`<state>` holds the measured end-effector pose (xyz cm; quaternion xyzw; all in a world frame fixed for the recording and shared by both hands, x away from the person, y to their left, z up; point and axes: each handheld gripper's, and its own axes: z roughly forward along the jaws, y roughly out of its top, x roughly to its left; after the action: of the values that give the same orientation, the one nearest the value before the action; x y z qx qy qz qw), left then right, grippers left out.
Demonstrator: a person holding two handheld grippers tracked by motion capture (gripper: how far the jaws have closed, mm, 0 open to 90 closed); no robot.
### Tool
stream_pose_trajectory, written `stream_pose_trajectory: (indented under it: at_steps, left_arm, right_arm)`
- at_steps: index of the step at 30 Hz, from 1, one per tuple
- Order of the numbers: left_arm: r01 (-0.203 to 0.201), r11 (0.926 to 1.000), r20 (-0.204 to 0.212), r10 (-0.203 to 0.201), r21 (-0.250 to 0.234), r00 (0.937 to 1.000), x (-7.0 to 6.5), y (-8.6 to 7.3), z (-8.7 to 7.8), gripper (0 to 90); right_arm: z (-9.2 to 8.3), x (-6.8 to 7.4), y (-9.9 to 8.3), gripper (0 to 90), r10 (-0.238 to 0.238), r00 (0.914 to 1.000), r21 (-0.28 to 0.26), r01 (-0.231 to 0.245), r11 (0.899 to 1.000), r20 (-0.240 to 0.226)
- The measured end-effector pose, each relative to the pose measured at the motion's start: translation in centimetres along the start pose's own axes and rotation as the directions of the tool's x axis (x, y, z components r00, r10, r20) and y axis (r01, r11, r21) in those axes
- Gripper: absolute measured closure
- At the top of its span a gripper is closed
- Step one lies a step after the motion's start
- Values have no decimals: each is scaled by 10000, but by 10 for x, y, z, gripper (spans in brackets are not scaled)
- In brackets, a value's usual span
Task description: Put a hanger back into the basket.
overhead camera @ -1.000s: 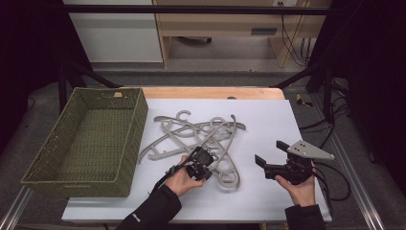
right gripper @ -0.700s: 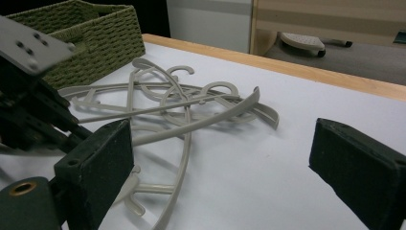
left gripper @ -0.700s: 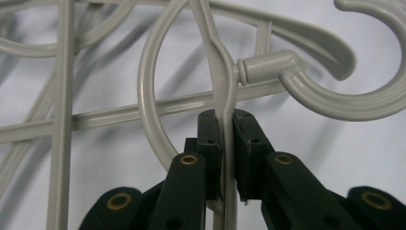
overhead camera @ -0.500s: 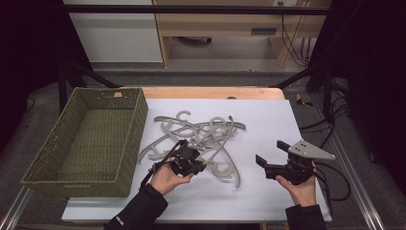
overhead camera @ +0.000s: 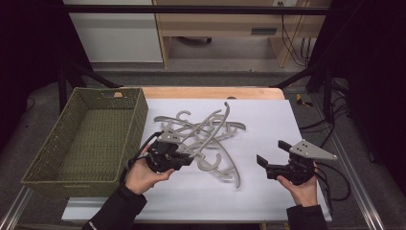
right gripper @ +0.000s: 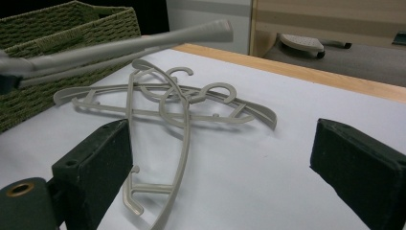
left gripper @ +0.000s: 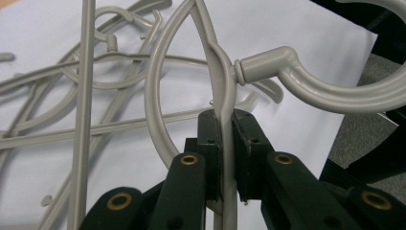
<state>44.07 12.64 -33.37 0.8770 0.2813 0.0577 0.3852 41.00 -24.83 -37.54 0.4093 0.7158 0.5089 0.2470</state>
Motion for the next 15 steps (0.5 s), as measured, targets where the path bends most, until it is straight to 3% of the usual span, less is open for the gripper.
stream_pose_trajectory:
  at_steps: [6, 15]
  left_arm:
    - [-291, 9994, 67, 292, -165, 9996, 2, 7, -27, 823]
    - [-257, 9991, -21, 257, -324, 9997, 17, 11, -59, 823]
  right_arm:
    - [0, 0, 0, 72, -17, 10000, 20, 17, 10000, -7]
    - [-1, -1, 0, 72, -20, 10000, 7, 20, 10000, 3]
